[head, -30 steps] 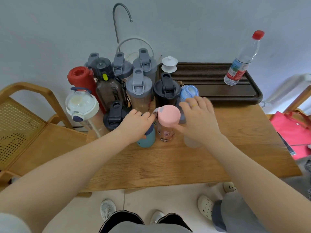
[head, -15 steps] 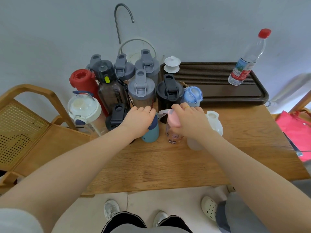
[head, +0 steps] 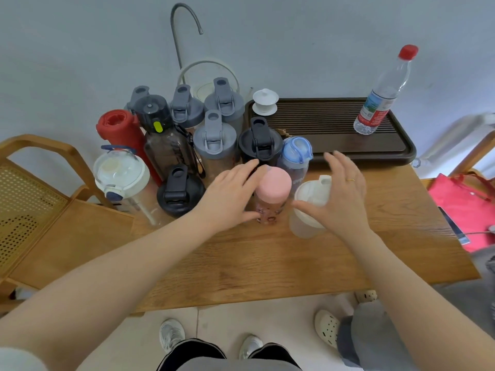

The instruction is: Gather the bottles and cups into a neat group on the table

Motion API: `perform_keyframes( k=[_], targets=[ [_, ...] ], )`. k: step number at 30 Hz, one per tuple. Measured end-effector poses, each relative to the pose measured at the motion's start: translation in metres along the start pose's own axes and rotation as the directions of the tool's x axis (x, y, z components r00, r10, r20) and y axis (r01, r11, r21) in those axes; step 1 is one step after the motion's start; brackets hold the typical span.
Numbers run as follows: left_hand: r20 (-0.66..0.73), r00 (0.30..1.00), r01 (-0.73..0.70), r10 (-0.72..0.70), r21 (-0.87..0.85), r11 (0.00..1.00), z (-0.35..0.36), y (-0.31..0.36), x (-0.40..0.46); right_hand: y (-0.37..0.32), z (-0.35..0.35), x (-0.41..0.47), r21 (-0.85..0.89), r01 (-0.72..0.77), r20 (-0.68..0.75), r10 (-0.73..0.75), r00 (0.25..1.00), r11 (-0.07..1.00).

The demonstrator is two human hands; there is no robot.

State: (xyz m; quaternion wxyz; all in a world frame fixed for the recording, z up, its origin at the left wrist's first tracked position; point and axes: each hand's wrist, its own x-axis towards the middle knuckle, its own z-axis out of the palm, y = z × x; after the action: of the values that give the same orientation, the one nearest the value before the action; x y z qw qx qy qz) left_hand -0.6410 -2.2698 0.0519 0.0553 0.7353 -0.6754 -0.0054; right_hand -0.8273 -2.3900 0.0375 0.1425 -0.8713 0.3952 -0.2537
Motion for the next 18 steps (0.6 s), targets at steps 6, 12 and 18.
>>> perform_keyframes(
  k=[6,12,18],
  targets=[
    [0.106,0.994,-0.033,0.028,0.054,0.998,0.011,0.017,0.025,0.023,0.012,-0.013,0.386,-0.338,0.331,0.213,0.919,0.859],
    [0.054,0.997,0.058,-0.059,0.027,0.998,0.008,0.015,0.025,0.017,0.018,0.0,0.422,-0.263,0.305,0.137,0.942,0.867],
    [0.066,0.994,0.084,-0.088,0.058,0.995,0.004,0.005,0.022,0.017,0.027,0.008,0.452,-0.245,0.305,0.11,0.946,0.858]
  ],
)
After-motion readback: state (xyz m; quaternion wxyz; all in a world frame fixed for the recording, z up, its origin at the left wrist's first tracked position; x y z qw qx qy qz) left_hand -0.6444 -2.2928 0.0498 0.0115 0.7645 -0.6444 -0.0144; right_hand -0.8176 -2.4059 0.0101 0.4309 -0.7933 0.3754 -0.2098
